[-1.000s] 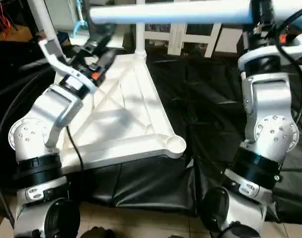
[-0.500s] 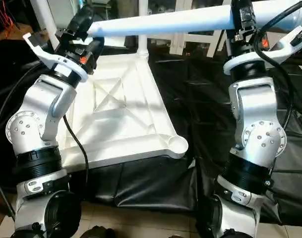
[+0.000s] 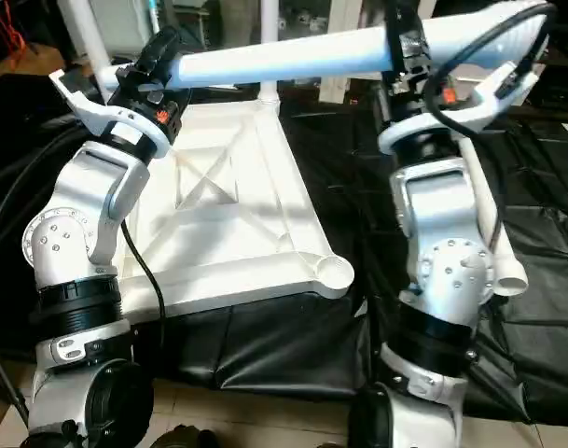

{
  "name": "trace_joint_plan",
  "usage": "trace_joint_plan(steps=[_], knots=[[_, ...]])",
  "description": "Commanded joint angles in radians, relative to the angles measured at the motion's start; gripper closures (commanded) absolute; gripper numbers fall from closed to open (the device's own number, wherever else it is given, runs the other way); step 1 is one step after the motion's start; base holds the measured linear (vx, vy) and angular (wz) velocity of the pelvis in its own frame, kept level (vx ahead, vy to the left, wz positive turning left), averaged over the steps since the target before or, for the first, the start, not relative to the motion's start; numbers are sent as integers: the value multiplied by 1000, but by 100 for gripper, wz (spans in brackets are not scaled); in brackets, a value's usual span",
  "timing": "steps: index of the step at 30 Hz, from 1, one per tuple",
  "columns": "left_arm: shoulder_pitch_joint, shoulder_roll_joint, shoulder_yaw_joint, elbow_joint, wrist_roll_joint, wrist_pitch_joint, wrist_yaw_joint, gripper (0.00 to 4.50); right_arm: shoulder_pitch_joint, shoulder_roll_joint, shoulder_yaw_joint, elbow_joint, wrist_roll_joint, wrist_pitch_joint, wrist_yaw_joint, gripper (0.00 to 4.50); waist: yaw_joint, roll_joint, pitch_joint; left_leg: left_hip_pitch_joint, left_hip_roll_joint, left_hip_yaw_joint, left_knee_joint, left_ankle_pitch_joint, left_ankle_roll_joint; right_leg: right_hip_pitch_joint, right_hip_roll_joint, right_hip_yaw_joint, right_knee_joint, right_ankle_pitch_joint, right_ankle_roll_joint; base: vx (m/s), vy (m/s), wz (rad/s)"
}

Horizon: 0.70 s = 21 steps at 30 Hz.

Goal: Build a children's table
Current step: Insert table leg to table base

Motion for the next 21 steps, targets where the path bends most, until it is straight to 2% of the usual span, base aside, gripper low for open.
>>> trace_joint_plan(steps=[1,3,6,8,11,13,21], knots=[[-17,-58,-6,-11,-3,-21,42,91,-4,11,13,-30,-21,-31,-10,269,-5,-6,-92,44,14,-19,-69,-228,-108,28,-11,2,-69,-182,-16,0,0,0],[-16,-58,-9,-11,-4,-28,45,120,-6,13,15,-31,-27,-36,-13,269,-5,-6,-93,46,13,-18,-68,-233,-106,28,-12,3,-70,-185,-14,0,0,0],[-17,-60,-8,-10,-9,-38,51,127,-7,15,18,-32,-34,-40,-14,269,-6,-6,-91,45,13,-19,-69,-237,-106,28,-11,2,-70,-191,-12,0,0,0],[-23,-64,7,0,-19,-63,77,154,-5,16,30,-38,-51,-40,-11,269,-6,-6,-92,44,12,-19,-68,-233,-106,29,-11,3,-69,-183,-11,0,0,0],[-27,-68,19,9,-29,-83,93,167,-2,19,37,-42,-61,-44,-12,269,-7,-7,-92,44,12,-19,-68,-228,-105,29,-11,3,-69,-178,-10,0,0,0],[-29,-68,22,11,-33,-87,95,195,-2,19,38,-43,-63,-45,-13,269,-7,-4,-93,45,12,-20,-67,-227,-106,29,-11,3,-68,-177,-8,0,0,0],[-38,-53,23,27,-73,-114,104,249,0,22,49,-46,-73,-39,-14,269,-6,-5,-92,46,12,-19,-67,-235,-107,29,-10,3,-67,-174,-14,0,0,0]])
